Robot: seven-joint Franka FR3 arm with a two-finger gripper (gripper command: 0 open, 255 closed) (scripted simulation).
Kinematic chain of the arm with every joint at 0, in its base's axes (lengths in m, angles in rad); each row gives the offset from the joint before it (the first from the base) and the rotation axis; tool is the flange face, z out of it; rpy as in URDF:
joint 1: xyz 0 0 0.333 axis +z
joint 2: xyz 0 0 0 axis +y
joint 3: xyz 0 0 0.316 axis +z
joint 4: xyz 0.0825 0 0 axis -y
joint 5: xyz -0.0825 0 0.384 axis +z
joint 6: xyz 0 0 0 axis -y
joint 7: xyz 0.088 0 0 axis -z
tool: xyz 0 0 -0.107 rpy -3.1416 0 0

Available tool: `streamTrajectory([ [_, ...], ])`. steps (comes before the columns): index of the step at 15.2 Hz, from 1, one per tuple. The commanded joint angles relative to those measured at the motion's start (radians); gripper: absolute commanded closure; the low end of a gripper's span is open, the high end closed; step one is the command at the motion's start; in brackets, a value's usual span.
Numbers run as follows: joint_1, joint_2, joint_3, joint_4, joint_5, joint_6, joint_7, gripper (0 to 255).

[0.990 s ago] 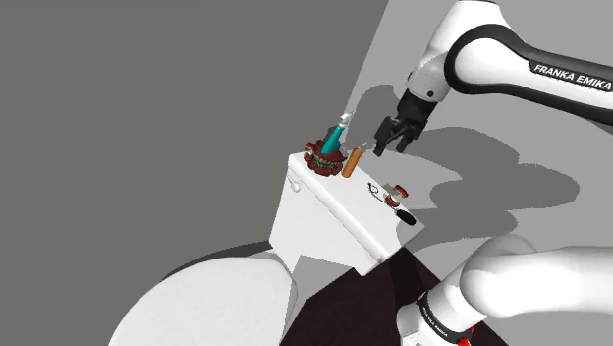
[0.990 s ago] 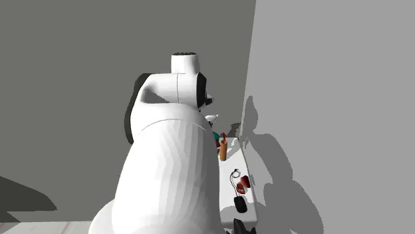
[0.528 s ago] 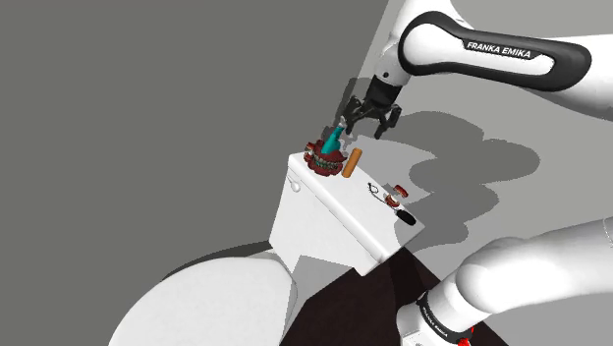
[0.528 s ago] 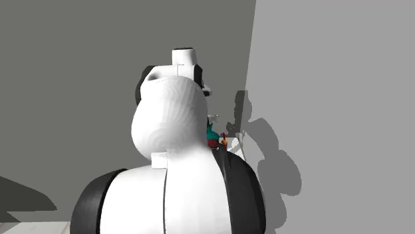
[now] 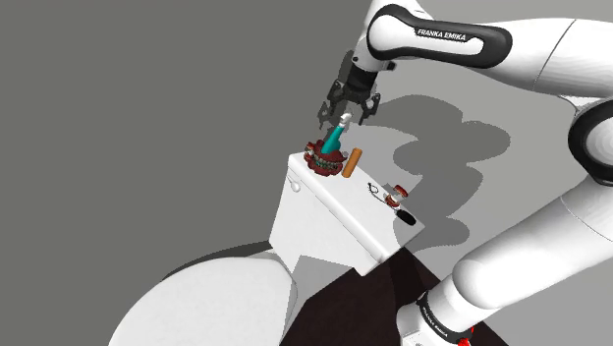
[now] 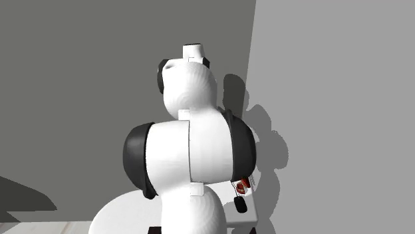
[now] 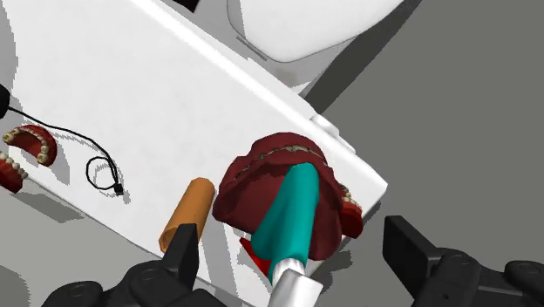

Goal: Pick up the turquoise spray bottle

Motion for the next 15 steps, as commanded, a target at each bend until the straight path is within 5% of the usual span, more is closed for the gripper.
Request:
streamTrajectory([
  [1, -0.014, 0.072, -0.002, 0.087, -0.025, -0.020, 0.102, 0],
  [11, -0.015, 0.082, -0.006, -0.003, -0.031, 0.079, 0.125, 0],
  [12, -0.015, 0.083, -0.006, -0.002, -0.031, 0.079, 0.126, 255],
  [15, -0.015, 0.082, -0.006, -0.003, -0.031, 0.080, 0.126, 255],
])
